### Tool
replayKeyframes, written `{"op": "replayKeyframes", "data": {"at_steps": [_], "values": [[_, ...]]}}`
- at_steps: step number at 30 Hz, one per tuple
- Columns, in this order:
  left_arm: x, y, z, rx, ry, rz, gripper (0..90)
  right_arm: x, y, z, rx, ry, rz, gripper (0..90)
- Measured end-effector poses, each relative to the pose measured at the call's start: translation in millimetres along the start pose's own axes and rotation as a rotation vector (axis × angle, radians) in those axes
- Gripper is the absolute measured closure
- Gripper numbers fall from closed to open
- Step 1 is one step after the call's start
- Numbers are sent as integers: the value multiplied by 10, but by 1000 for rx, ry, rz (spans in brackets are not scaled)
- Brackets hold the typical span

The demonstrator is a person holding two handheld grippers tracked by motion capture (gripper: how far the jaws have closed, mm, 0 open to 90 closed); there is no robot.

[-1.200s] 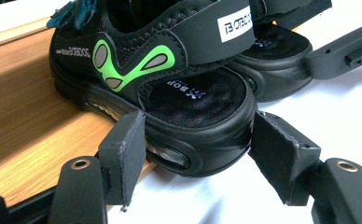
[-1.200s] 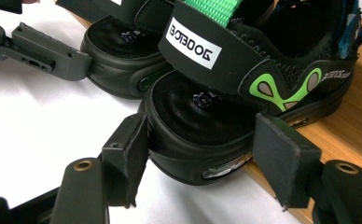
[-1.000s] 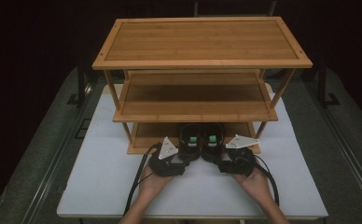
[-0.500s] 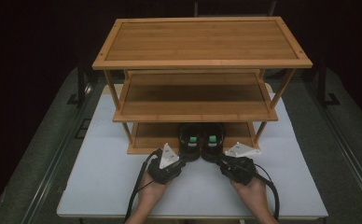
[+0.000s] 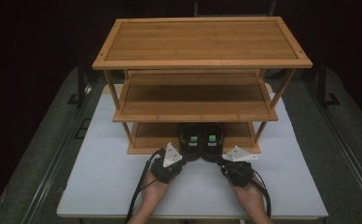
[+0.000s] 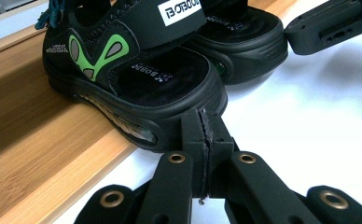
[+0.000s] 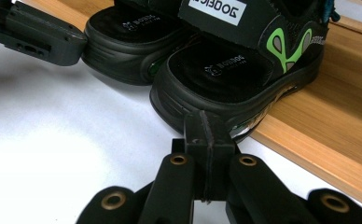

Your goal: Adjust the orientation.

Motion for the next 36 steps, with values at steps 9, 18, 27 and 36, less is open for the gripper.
{"op": "replayKeyframes", "data": {"at_steps": [9, 18, 27, 36], "values": [[-76, 38, 28, -1, 20, 3, 896, -57, 28, -58, -21, -21, -4, 897], [-138, 49, 90, 14, 28, -4, 895, -130, 59, -90, -26, -34, -14, 897], [-189, 61, 142, 41, 29, -11, 895, -187, 90, -120, -32, -45, -28, 897], [-251, 96, 172, 14, 63, 6, 894, -248, 126, -147, -31, -62, -32, 897]]}}
Point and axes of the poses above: each handheld gripper's, and its own axes: x roughly backward along the jaws, y roughly out of its top, z roughly to its left, the point moved 5 cm from there along -x, roughly forward along the jaws, and after that the axes turned 3 degrees about y, right-handed, at the moved point
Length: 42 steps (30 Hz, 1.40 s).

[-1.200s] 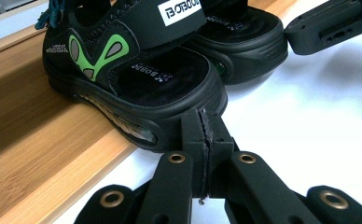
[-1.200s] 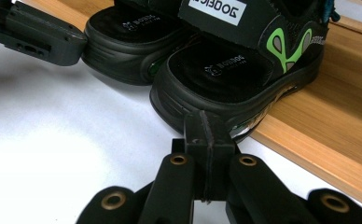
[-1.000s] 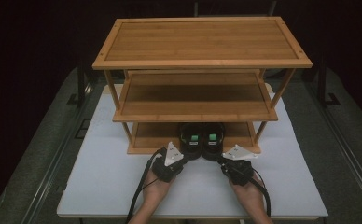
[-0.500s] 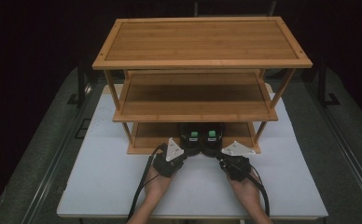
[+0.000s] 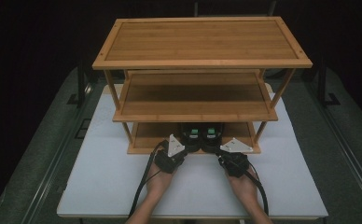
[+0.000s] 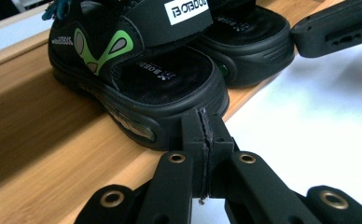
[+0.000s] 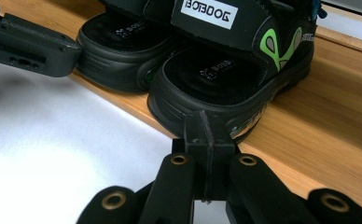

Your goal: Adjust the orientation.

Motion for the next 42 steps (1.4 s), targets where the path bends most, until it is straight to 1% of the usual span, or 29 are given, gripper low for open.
{"op": "replayKeyframes", "data": {"at_steps": [4, 12, 13, 15, 25, 29, 33, 34, 37, 38, 40, 42], "values": [[-23, 4, 4, 2, 8, -5, 894, -21, 11, -2, 4, -13, -2, 897], [-66, 15, 28, -1, 13, 5, 893, -66, 28, -25, 5, -26, -5, 898], [-72, 16, 27, 4, 13, 4, 892, -74, 32, -28, 7, -29, -5, 897], [-79, 19, 33, -2, 16, 7, 892, -84, 36, -33, 8, -30, -5, 897], [-99, 18, 48, -1, 15, 9, 890, -109, 38, -41, 6, -32, -5, 897], [-105, 15, 48, 1, 17, 9, 888, -119, 42, -54, 14, -34, -9, 897], [-95, 14, 41, 2, 12, 15, 862, -113, 38, -66, 11, -24, -9, 892], [-85, 15, 38, 3, 16, 15, 845, -109, 37, -70, 2, -18, -10, 858], [-40, 27, 37, 6, 6, 7, 834, -81, 27, -86, -10, -3, -9, 848], [-19, 31, 35, 3, 2, 7, 834, -65, 21, -86, -23, 7, -6, 848], [15, 38, 20, -9, -3, 5, 834, -33, 14, -87, -23, 14, -4, 847], [42, 44, 1, -13, -14, -1, 826, 0, 6, -83, -28, 31, -3, 833]]}}
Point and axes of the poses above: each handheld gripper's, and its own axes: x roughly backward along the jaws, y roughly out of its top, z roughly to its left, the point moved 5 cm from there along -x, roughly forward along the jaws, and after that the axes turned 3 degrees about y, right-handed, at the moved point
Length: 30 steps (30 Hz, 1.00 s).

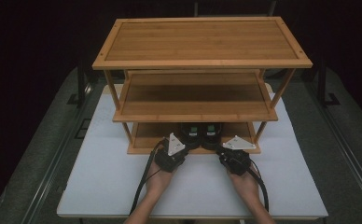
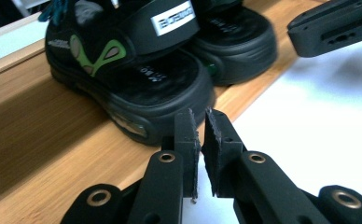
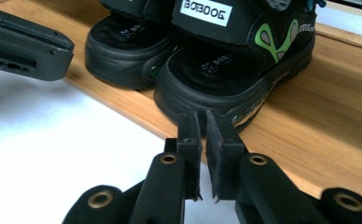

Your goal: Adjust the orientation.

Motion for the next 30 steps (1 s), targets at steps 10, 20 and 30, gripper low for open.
{"op": "replayKeyframes", "data": {"at_steps": [10, 20, 30], "values": [[82, -61, -55, 11, -42, 1, 744, 121, -79, -35, 13, 60, 21, 713], [182, -113, -96, 14, -83, 1, 587, 246, -112, -7, 43, 118, 28, 532], [262, -173, -134, 29, -129, 5, 492, 335, -236, -86, 18, 155, 43, 453]]}}
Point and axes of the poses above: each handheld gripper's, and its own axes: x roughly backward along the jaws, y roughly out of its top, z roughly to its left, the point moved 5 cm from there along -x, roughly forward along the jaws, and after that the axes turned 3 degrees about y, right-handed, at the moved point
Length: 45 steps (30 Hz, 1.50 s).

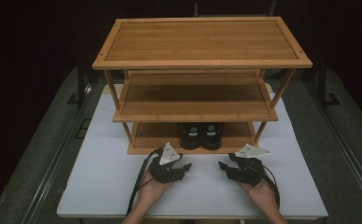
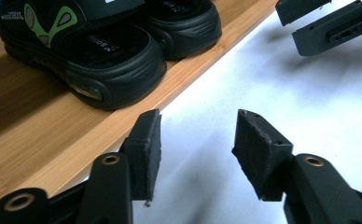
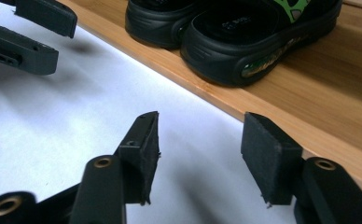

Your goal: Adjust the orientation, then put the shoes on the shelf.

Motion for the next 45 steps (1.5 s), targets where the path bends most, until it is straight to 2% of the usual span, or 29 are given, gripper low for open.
{"op": "replayKeyframes", "data": {"at_steps": [6, 14, 19, 23, 33, 45], "values": [[81, -14, 22, -1, 6, 3, 443, 79, -46, -19, -13, 12, 0, 414], [203, -53, 138, 20, 34, 2, 362, 193, -98, -92, -20, 4, 3, 389], [250, -61, 167, 27, 54, -1, 255, 244, -130, -131, -20, -8, 3, 372], [295, -75, 186, 28, 60, -1, 220, 279, -166, -142, -28, -7, -4, 366], [407, -117, 190, 16, 58, -5, 198, 363, -237, -152, -37, 2, -6, 360], [533, -275, 243, 38, 61, 3, 187, 464, -357, -189, -68, 7, -6, 339]]}}
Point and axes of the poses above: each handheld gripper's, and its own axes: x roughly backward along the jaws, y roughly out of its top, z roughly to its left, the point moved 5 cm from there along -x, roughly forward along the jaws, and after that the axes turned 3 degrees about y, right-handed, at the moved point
